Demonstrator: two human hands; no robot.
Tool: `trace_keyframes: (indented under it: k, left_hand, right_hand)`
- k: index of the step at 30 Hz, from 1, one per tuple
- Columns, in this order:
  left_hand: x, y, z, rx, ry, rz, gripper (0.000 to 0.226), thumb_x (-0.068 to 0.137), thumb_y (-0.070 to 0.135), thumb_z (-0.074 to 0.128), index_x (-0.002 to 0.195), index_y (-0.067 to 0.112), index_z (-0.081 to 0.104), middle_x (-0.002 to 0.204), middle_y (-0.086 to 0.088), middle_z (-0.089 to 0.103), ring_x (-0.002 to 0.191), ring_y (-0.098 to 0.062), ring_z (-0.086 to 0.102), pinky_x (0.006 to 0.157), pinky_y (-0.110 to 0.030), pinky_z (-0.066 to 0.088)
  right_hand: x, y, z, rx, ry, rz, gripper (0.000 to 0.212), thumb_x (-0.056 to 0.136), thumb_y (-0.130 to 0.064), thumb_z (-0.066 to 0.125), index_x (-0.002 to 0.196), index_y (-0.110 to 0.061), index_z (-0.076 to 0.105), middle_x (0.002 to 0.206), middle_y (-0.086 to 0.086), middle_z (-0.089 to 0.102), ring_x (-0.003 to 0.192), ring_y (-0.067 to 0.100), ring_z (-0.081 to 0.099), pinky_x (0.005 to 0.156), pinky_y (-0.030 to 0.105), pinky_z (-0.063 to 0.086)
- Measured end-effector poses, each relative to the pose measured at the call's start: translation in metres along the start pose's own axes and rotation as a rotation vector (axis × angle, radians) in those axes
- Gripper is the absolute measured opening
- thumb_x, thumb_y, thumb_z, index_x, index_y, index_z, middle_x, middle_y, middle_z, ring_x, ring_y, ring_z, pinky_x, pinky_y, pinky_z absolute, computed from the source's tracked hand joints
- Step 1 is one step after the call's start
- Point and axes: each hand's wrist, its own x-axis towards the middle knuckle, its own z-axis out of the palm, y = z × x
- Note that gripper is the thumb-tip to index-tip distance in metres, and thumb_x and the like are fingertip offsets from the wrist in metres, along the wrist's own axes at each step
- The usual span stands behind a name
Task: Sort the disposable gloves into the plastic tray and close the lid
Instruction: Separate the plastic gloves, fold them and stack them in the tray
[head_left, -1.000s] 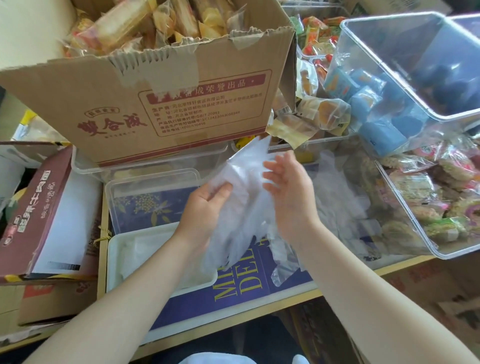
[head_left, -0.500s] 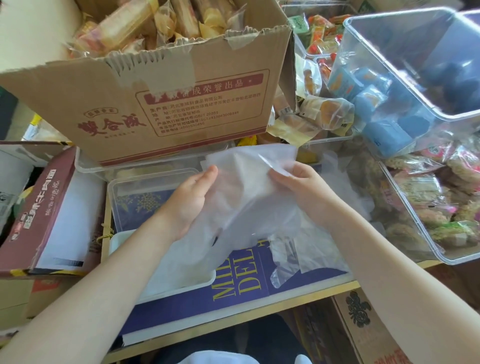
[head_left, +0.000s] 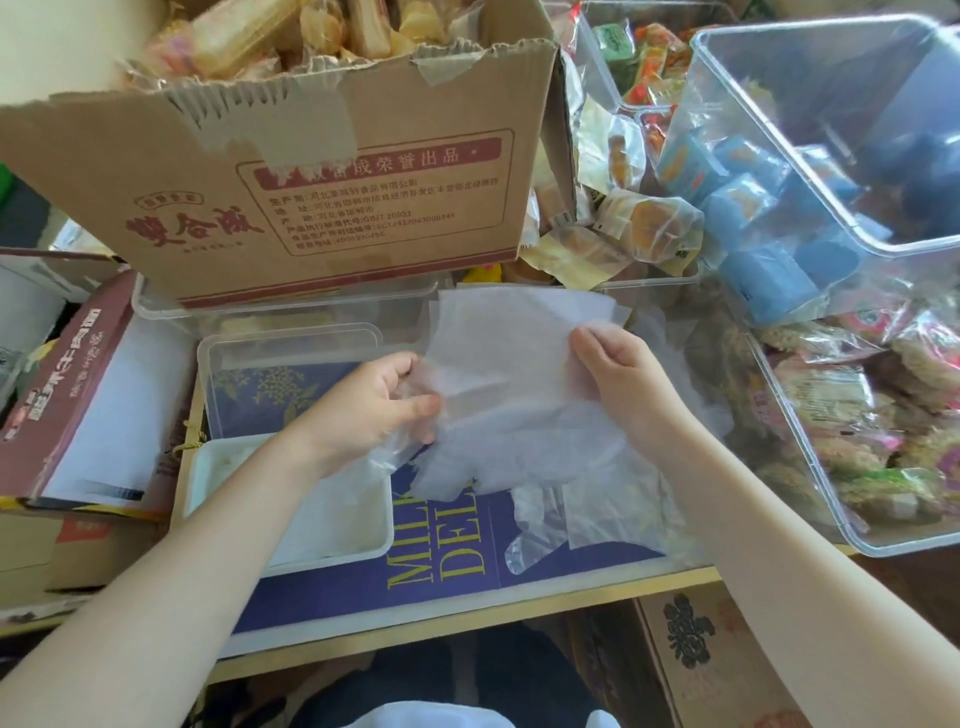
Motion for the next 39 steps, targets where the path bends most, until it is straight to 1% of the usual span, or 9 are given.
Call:
trace_keyframes:
  k: [6,9,14,18,24,29,32,35,39]
  left_hand:
    - [0.003,-0.001,0.012,0.149,-0.067,-0.179,0.028,0.075,0.014,0.061,0.103,0.019,0.063,0.094,0.006,0.067,0.083,-0.004,0.059,0.072,-0.018,0.042]
    - [0.008,-0.001,0.035,0.066,0.064,-0.186,0.007,0.088,0.024,0.063,0.094,0.023,0.067,0.087,0.013,0.07,0.075,0.002,0.063,0.067,-0.016,0.043]
    - [0.014,-0.017,0.06,0.091,0.292,-0.089,0.016,0.092,0.008,0.055,0.079,0.006,0.064,0.068,0.008,0.065,0.061,0.007,0.056,0.069,-0.008,0.041]
    - [0.015,-0.029,0.07,-0.029,0.401,-0.103,0.017,0.092,0.011,0.055,0.079,0.017,0.064,0.065,0.011,0.066,0.057,0.007,0.057,0.061,-0.008,0.044]
    - [0.017,-0.049,0.084,-0.134,0.51,-0.151,0.026,0.088,0.033,0.06,0.078,0.01,0.066,0.083,-0.015,0.066,0.078,-0.024,0.058,0.078,-0.04,0.045]
    - [0.025,-0.063,0.084,-0.019,0.522,-0.292,0.024,0.09,0.027,0.056,0.078,0.008,0.062,0.08,-0.012,0.065,0.074,-0.022,0.059,0.078,-0.039,0.048]
    - [0.023,-0.067,0.074,0.137,0.653,-0.274,0.03,0.094,0.027,0.051,0.074,0.007,0.056,0.065,-0.006,0.047,0.062,-0.019,0.041,0.062,-0.033,0.034]
    - [0.016,-0.07,0.057,0.308,0.74,-0.235,0.03,0.096,0.026,0.048,0.074,0.008,0.056,0.061,-0.003,0.047,0.059,-0.019,0.041,0.057,-0.032,0.03]
    - [0.009,-0.075,0.039,0.472,0.762,-0.178,0.025,0.097,0.023,0.047,0.081,0.006,0.056,0.063,-0.002,0.051,0.064,-0.022,0.046,0.057,-0.032,0.03]
  right_hand:
    - [-0.018,0.008,-0.01,-0.336,-0.04,-0.269,0.022,0.097,-0.025,0.047,0.091,-0.005,0.055,0.063,0.005,0.054,0.06,0.026,0.048,0.058,0.033,0.034]
    - [-0.023,0.015,-0.008,-0.379,-0.106,-0.279,0.023,0.096,-0.027,0.048,0.089,-0.006,0.045,0.053,-0.002,0.043,0.051,0.023,0.04,0.051,0.035,0.024]
    - [-0.027,0.028,-0.007,-0.055,-0.23,-0.09,0.012,0.089,-0.019,0.061,0.094,-0.012,0.053,0.078,0.003,0.06,0.067,0.019,0.056,0.064,0.034,0.043]
    - [-0.031,0.049,-0.012,0.121,-0.388,0.097,0.002,0.087,-0.012,0.065,0.088,-0.013,0.065,0.077,-0.004,0.066,0.067,0.002,0.06,0.065,0.016,0.047]
    - [-0.033,0.075,-0.013,0.202,-0.351,0.214,0.02,0.094,-0.021,0.054,0.076,-0.015,0.054,0.061,-0.005,0.05,0.055,0.007,0.045,0.054,0.019,0.038]
    - [-0.025,0.09,0.001,-0.097,-0.345,0.102,0.026,0.094,-0.021,0.051,0.069,-0.018,0.046,0.057,-0.008,0.046,0.054,0.009,0.042,0.058,0.028,0.036]
    - [-0.029,0.093,0.004,-0.133,-0.473,0.073,0.009,0.088,-0.026,0.062,0.09,-0.021,0.055,0.07,-0.009,0.057,0.059,0.002,0.053,0.057,0.016,0.042]
    - [-0.033,0.109,0.002,-0.268,-0.713,0.073,0.039,0.08,-0.029,0.072,0.113,-0.023,0.051,0.084,-0.006,0.063,0.07,0.004,0.06,0.063,0.017,0.049]
    - [-0.031,0.133,0.0,-0.367,-0.679,0.099,0.011,0.083,-0.025,0.068,0.091,-0.023,0.06,0.077,-0.003,0.064,0.067,0.008,0.058,0.058,0.015,0.041]
